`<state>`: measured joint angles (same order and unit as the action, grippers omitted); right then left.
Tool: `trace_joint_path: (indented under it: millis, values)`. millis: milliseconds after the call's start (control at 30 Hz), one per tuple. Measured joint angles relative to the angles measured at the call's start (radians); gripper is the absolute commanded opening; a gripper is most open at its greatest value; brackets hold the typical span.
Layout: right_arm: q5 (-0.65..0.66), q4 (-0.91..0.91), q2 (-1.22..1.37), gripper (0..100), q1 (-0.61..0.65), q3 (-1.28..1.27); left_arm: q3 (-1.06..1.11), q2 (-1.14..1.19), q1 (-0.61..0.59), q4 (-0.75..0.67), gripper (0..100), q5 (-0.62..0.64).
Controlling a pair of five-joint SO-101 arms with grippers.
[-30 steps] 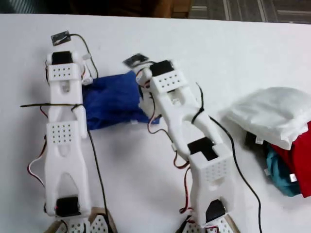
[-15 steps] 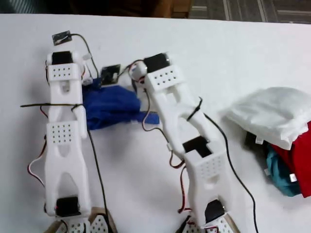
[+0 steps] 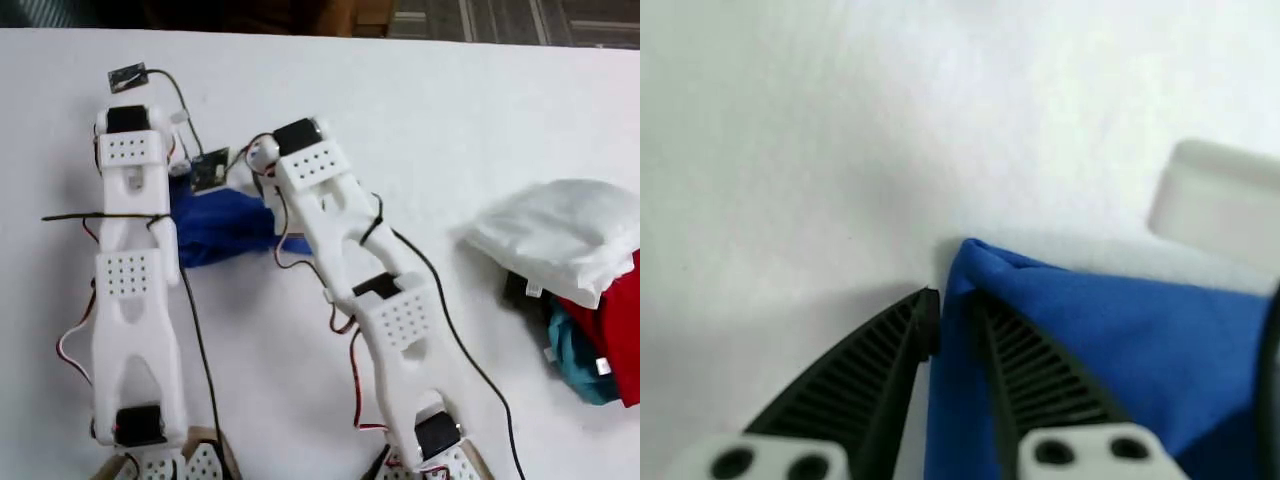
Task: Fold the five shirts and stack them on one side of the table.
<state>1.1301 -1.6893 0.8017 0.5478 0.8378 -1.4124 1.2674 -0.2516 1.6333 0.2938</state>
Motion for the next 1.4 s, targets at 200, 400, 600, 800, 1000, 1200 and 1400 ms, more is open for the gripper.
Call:
trace_joint_path:
  millis: [200,400,600,800,1000,1200,1400]
  values:
    - [0.000,0.000,0.095,12.1,0.000,0.084,0.000,0.000,0.000,0.000,9,0.000]
    - [0.000,0.000,0.112,3.8,-0.011,0.170,0.000,0.000,0.000,-0.003,9,0.000]
    - [0.000,-0.046,0.112,1.8,-0.018,0.230,0.000,0.000,0.000,-0.005,9,0.000]
    - [-0.002,-0.057,0.112,1.8,-0.041,0.238,0.000,0.000,0.000,-0.005,9,0.000]
    - [-0.002,-0.057,0.112,1.8,-0.066,0.230,0.000,0.000,0.000,-0.005,9,0.000]
    - [-0.002,-0.057,0.017,1.8,-0.069,0.043,0.000,0.000,0.002,-0.005,9,0.000]
    - [-0.002,-0.057,-0.127,1.8,-0.052,-0.264,0.000,0.000,0.005,-0.005,9,0.000]
